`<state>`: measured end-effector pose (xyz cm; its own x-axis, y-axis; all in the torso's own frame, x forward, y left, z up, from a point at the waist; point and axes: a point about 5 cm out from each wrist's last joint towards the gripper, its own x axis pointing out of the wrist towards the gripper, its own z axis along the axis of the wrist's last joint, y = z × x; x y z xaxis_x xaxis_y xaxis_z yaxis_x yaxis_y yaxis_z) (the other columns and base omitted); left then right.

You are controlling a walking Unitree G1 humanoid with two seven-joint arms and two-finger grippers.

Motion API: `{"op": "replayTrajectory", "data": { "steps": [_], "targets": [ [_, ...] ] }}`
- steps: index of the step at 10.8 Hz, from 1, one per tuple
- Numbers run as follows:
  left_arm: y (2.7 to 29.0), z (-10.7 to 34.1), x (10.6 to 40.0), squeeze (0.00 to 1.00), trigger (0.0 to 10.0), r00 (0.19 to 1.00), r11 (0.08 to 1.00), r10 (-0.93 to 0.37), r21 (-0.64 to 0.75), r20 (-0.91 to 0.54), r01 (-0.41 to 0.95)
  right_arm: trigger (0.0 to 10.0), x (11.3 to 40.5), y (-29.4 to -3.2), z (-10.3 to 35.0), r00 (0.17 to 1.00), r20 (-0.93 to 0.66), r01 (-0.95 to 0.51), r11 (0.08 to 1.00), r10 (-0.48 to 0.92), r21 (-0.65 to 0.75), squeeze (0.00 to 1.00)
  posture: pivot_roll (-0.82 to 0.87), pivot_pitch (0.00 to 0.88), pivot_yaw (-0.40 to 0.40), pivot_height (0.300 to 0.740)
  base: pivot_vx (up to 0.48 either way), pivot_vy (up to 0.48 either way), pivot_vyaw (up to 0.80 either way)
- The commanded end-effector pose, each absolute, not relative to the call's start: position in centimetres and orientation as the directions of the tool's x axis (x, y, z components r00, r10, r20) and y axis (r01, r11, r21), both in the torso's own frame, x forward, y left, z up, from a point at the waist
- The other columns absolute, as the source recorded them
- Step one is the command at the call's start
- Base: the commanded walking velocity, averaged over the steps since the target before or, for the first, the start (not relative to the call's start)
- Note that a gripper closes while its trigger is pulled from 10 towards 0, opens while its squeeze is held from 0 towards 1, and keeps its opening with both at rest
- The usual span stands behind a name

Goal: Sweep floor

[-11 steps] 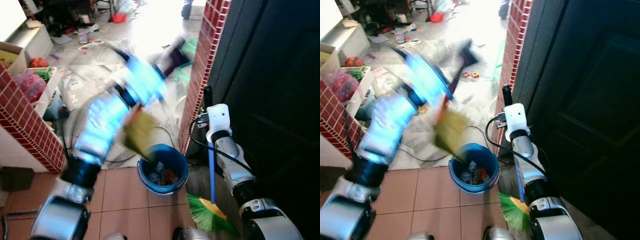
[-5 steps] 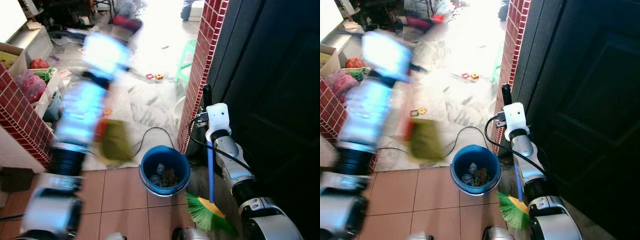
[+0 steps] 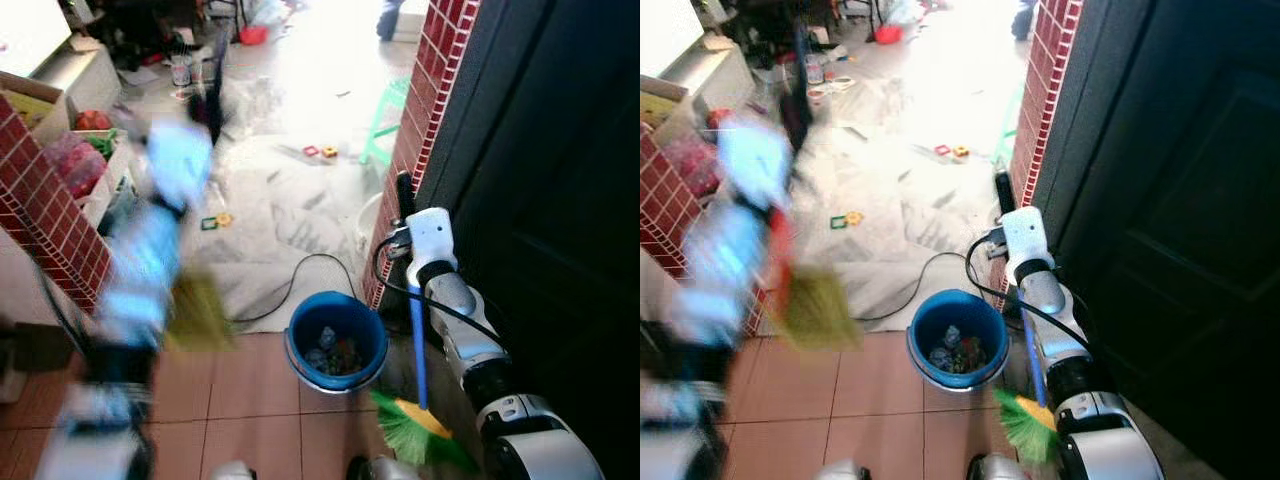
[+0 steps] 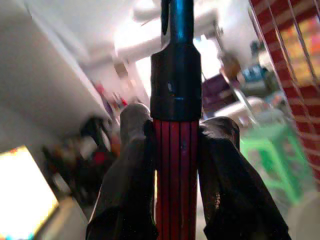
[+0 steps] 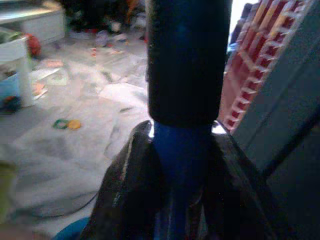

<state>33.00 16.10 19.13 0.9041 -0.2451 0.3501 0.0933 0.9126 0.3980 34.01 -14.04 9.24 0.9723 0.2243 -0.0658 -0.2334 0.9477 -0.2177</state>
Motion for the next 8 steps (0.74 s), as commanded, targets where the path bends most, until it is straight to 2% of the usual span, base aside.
{"op": "replayTrajectory", "data": {
  "steps": [1,2,3,5,7,8],
  "targets": [
    [15.2,19.7,32.8,0.00,10.0,0.887,0.922,-0.261,0.370,0.382,0.111,10.0,33.7,-13.0,9.0,0.941,-0.105,-0.337,0.927,0.323,-0.166,0.00,-0.01,0.000,-0.019,0.740,0.000,0.000,0.00],
    [14.9,17.7,32.6,0.00,10.0,0.917,0.940,-0.228,0.321,0.327,0.119,10.0,33.2,-12.0,9.0,0.889,-0.116,-0.456,0.880,0.443,-0.133,0.00,-0.01,0.000,-0.019,0.740,0.000,0.000,0.00],
    [15.0,15.9,32.5,0.00,10.0,0.949,0.959,-0.180,0.262,0.258,0.110,10.0,33.0,-11.8,9.3,0.884,-0.086,-0.467,0.875,0.459,-0.130,0.00,-0.01,0.000,-0.015,0.740,0.000,0.000,0.00],
    [15.1,11.8,30.9,0.00,10.0,0.982,0.982,-0.156,0.124,0.105,0.143,10.0,32.9,-12.1,10.2,0.927,0.009,-0.374,0.927,0.374,-0.030,0.00,-0.01,0.000,-0.009,0.740,0.000,0.000,0.00],
    [15.1,10.2,29.5,0.00,10.0,0.981,0.977,-0.179,0.132,0.072,0.168,10.0,32.2,-12.3,10.3,0.941,0.028,-0.337,0.941,0.338,-0.015,0.00,-0.01,0.000,-0.003,0.740,0.000,0.000,0.00],
    [15.2,9.8,29.1,0.00,10.0,0.984,0.978,-0.172,0.129,0.056,0.163,10.0,32.0,-12.3,10.2,0.950,0.031,-0.311,0.950,0.311,0.009,0.00,-0.01,0.000,0.001,0.740,0.000,0.480,0.00]
  ]
}}
